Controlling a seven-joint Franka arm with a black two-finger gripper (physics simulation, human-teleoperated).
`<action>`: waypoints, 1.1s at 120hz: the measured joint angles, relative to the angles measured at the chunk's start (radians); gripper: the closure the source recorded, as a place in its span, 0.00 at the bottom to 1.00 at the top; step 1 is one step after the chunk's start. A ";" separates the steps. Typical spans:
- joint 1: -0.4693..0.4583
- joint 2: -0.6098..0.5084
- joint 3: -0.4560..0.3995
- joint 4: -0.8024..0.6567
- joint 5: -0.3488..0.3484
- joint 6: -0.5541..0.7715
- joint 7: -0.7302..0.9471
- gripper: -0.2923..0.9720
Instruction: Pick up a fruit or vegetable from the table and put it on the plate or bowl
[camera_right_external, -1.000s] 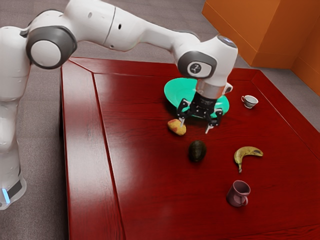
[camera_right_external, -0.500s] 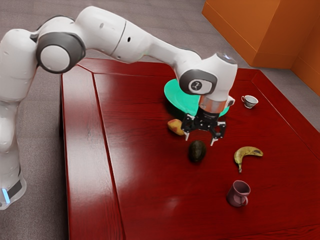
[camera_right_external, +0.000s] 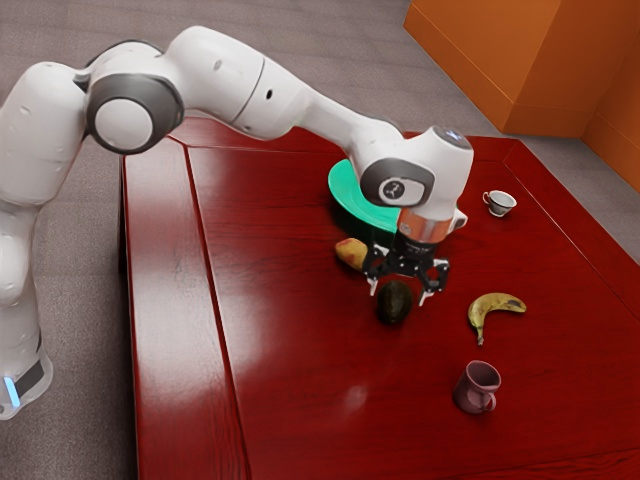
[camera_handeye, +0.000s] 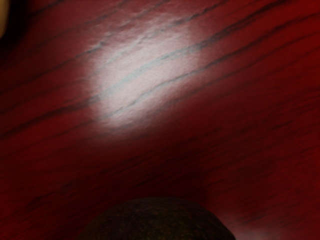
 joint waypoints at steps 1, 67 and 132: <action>0.000 0.001 0.000 0.000 0.000 0.000 0.000 0.23; -0.003 0.027 0.000 0.000 0.000 0.023 0.000 0.25; -0.004 -0.032 -0.005 0.011 0.054 -0.006 0.010 0.53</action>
